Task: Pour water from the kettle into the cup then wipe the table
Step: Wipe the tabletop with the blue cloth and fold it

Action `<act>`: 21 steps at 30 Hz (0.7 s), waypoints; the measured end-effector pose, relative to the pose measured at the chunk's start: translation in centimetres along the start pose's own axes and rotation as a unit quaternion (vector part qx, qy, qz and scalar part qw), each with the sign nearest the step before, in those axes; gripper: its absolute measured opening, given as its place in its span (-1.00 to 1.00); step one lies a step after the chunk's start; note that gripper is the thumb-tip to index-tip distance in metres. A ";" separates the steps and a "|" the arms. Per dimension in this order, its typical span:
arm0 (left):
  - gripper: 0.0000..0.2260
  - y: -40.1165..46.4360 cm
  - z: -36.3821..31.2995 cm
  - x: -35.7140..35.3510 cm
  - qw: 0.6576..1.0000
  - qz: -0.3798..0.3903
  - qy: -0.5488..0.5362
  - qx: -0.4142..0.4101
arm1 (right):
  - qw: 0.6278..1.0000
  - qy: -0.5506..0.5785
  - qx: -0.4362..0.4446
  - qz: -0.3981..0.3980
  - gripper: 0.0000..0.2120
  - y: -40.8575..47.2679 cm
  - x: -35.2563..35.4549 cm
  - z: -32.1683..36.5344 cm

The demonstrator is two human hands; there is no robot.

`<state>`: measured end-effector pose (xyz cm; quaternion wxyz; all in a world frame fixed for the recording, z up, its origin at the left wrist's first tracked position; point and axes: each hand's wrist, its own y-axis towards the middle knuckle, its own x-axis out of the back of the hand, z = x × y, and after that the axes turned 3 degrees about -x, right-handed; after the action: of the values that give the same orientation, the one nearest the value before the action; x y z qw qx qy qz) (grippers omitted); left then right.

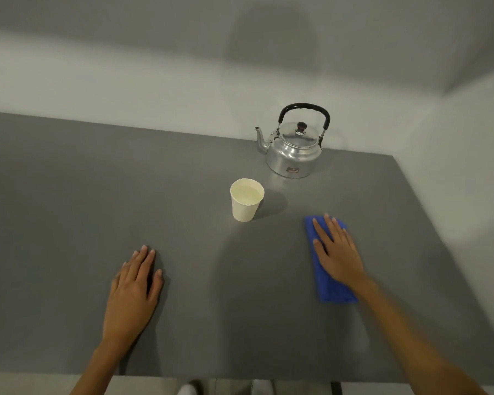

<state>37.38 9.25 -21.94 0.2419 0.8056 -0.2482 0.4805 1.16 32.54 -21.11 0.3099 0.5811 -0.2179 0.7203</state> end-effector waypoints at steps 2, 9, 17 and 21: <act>-0.56 0.0 -0.1 0.0 1.000 -0.001 0.004 -0.002 | 1.000 -0.012 -0.002 0.008 -0.50 2.2 -0.8 1.0; -0.57 0.0 -0.1 0.2 1.000 -0.003 0.001 -0.004 | 0.997 -0.014 0.065 0.033 -0.47 -0.7 -2.5 7.9; -0.57 0.0 -0.3 0.2 1.000 -0.001 0.003 -0.008 | 0.994 0.005 0.098 0.045 -0.48 -12.8 -1.3 5.2; -0.58 -0.1 -0.4 0.1 1.000 -0.005 0.004 -0.012 | 0.999 -0.008 0.040 0.032 -0.44 -11.3 0.8 0.3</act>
<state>37.23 9.50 -21.71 0.2552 0.8021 -0.2489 0.4791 9.18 40.55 -20.83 0.2614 0.5920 -0.2094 0.7330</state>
